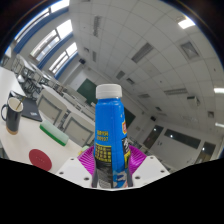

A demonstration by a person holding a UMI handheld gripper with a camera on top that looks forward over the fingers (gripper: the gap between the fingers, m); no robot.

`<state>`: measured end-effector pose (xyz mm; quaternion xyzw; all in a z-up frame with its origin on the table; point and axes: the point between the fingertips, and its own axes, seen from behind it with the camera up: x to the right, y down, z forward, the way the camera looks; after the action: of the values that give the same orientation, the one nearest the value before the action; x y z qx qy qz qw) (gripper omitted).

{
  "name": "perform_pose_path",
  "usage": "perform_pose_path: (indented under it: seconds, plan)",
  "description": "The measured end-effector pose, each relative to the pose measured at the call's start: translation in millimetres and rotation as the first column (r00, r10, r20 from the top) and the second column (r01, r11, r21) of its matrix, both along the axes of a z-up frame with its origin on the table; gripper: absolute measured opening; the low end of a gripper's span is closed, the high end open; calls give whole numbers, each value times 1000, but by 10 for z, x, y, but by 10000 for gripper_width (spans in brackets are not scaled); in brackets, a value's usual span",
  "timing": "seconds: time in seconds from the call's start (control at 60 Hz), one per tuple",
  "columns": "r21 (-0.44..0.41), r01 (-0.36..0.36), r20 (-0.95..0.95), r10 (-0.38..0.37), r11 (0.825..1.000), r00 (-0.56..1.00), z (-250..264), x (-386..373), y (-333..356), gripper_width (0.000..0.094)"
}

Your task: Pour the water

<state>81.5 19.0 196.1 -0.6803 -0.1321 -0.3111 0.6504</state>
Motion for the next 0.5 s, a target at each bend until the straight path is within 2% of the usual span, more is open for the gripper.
perform_pose_path:
  seconds: [0.133, 0.183, 0.267, 0.333, 0.417, 0.5]
  plan:
    - [-45, -68, 444, 81, 997, 892, 474, -939, 147, 393]
    - [-62, -69, 606, 92, 996, 790, 493, -1141, 273, 393]
    - [-92, -38, 846, 98, 995, 523, 484, -1611, 364, 395]
    - [-131, -43, 922, 138, 990, 362, 329, -1852, 529, 393]
    - [-187, -11, 966, 186, 982, 179, 217, -2047, 475, 394]
    - [-162, -8, 987, 162, 987, 18, 162, -2182, 670, 394]
